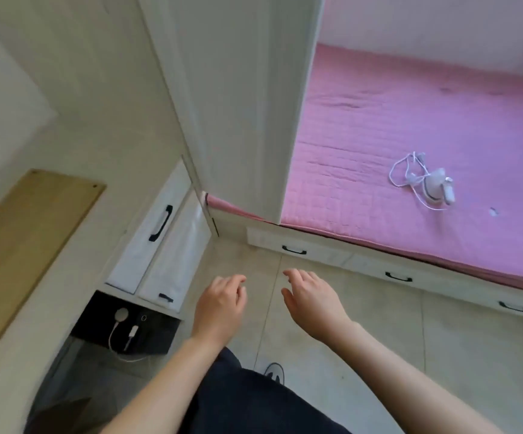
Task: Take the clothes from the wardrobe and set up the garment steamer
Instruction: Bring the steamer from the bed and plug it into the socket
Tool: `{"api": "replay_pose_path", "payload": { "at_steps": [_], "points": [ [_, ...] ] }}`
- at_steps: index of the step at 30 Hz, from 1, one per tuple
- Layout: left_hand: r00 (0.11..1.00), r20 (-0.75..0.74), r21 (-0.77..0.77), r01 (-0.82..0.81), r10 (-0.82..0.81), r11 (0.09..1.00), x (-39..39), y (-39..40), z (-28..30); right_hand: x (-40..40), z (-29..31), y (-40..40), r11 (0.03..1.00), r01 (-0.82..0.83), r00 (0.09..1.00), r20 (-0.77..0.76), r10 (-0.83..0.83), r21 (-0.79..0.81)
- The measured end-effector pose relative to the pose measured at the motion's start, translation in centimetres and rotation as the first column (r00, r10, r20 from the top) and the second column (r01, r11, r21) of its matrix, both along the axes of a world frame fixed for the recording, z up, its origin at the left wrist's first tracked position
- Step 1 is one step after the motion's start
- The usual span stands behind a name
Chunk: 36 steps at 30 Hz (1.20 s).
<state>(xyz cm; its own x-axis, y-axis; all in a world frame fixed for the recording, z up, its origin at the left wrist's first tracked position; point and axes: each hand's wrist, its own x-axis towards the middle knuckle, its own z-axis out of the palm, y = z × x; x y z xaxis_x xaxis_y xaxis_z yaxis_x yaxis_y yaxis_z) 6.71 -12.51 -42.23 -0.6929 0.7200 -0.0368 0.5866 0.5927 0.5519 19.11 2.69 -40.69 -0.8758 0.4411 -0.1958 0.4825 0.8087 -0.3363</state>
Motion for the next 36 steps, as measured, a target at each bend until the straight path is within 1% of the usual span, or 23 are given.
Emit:
{"api": "replay_pose_path", "payload": {
  "at_steps": [3,8,10,15,18,27,31,36],
  "points": [
    [0.991,-0.001,-0.014,0.131,-0.131,0.991,1.1,3.6,0.2,3.1,-0.7,2.2,0.991,0.133,0.991,0.005,-0.133,-0.012],
    [0.956,0.024,-0.029,0.293,-0.292,0.956,1.7,9.2,-0.4,6.1,-2.0,4.8,0.950,0.311,0.950,0.051,-0.309,-0.039],
    [0.942,0.043,-0.037,0.333,-0.332,0.942,1.5,11.7,-0.7,6.6,-2.5,6.0,0.927,0.372,0.927,0.071,-0.368,-0.054],
    [0.895,0.075,-0.080,0.444,-0.439,0.892,0.0,18.0,-1.1,6.8,-3.1,10.0,0.873,0.484,0.870,0.141,-0.472,-0.065],
    [0.863,0.066,-0.104,0.505,-0.501,0.857,-1.2,22.4,-1.3,6.9,-3.2,12.7,0.848,0.527,0.840,0.176,-0.513,-0.048],
    [0.765,0.033,-0.128,0.642,-0.644,0.756,-1.9,34.0,-3.1,8.6,-3.5,20.2,0.719,0.693,0.712,0.200,-0.673,-0.052],
    [0.743,0.033,-0.161,0.664,-0.668,0.730,-1.1,38.1,-3.9,10.2,-3.6,23.8,0.668,0.742,0.665,0.193,-0.722,-0.058],
    [0.745,0.035,-0.178,0.661,-0.667,0.729,1.3,43.2,-4.9,13.7,-3.8,30.2,0.596,0.798,0.599,0.205,-0.774,-0.084]
  ]
}}
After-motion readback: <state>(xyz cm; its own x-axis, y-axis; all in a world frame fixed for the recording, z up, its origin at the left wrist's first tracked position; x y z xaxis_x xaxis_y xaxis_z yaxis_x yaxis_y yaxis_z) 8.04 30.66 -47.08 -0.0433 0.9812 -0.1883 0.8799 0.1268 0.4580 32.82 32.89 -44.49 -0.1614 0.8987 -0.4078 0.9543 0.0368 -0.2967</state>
